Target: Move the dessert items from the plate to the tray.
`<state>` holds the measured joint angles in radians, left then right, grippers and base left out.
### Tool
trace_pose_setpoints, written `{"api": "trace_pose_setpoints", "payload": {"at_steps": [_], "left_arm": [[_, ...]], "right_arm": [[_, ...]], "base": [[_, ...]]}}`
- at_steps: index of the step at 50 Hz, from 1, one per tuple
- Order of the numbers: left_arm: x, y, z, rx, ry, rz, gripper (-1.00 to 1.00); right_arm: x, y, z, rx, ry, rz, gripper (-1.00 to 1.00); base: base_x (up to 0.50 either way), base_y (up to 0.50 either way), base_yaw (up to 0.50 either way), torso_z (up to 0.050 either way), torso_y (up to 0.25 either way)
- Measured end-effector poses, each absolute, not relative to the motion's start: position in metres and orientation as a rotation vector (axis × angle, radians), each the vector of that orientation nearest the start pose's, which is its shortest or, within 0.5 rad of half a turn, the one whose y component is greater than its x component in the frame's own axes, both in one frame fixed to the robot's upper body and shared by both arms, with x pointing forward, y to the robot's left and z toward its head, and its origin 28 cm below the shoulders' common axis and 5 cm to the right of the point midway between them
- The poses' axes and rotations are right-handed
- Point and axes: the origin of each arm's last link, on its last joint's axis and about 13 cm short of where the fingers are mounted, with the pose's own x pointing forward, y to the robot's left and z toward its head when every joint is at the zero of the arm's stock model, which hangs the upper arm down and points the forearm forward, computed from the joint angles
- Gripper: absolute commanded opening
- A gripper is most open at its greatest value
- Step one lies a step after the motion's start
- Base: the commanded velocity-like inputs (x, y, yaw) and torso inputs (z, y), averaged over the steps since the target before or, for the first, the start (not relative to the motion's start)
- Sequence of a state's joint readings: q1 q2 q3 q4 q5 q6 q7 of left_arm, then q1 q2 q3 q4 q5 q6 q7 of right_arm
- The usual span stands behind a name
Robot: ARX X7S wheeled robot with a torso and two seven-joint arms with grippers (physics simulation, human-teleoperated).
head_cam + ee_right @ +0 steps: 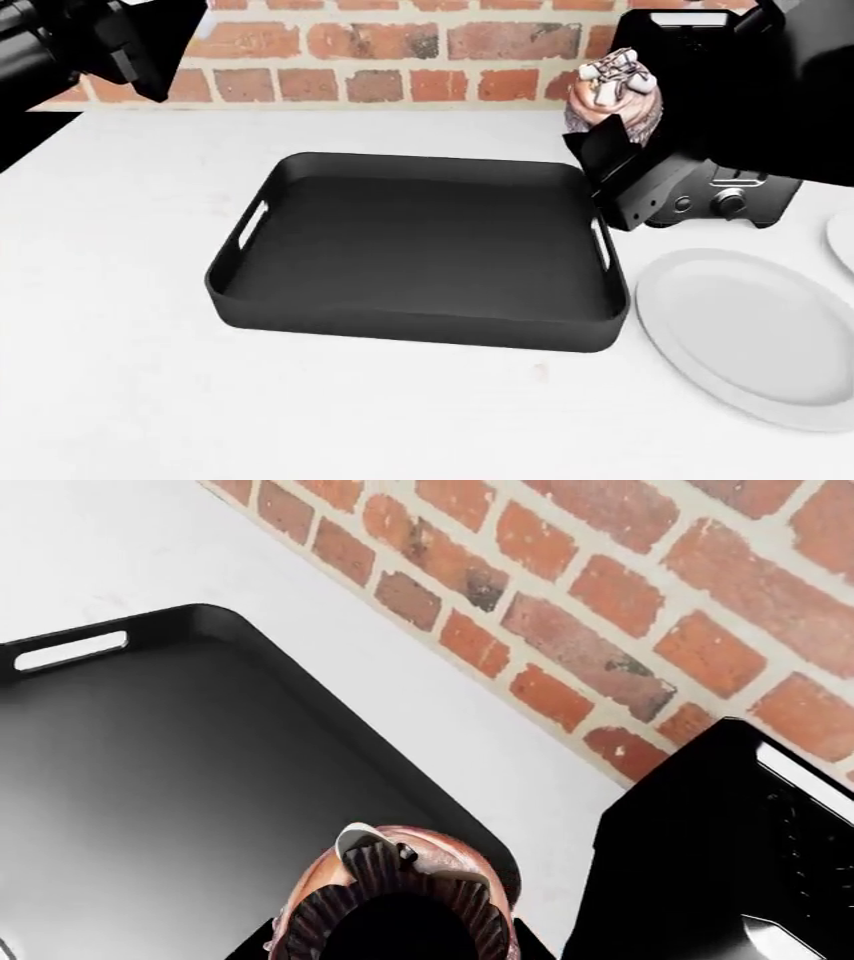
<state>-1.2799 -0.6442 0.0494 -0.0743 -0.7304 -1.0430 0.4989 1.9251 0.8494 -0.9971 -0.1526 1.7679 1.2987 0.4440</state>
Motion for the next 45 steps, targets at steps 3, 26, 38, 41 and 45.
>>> {"api": "trace_pose_setpoints", "payload": {"at_steps": [3,26,38,41,45], "left_arm": [[0.309,0.347,0.345,-0.004,-0.155,-0.574,-1.0],[0.308,0.343,0.34,0.0,-0.14,-0.597,-1.0],[0.3,0.333,0.327,0.032,-0.083,-0.668,-1.0],[0.297,0.33,0.323,0.037,-0.066,-0.689,-1.0],[0.294,0.326,0.318,0.04,-0.046,-0.71,-1.0]], "right_arm": [[0.232,-0.152,0.385,-0.491,0.276,0.432,-1.0],[0.233,-0.152,0.382,-0.481,0.281,0.437,-1.0],[0.248,-0.153,0.377,-0.462,0.307,0.476,-1.0],[0.255,-0.154,0.376,-0.456,0.313,0.485,-1.0],[0.265,-0.155,0.375,-0.446,0.317,0.495,-1.0]], "base": [[0.0,0.0,0.0,0.0,0.0],[0.07,0.0,0.0,0.0,0.001],[0.0,0.0,0.0,0.0,0.0],[0.0,0.0,0.0,0.0,0.0],[0.0,0.0,0.0,0.0,0.0]]}}
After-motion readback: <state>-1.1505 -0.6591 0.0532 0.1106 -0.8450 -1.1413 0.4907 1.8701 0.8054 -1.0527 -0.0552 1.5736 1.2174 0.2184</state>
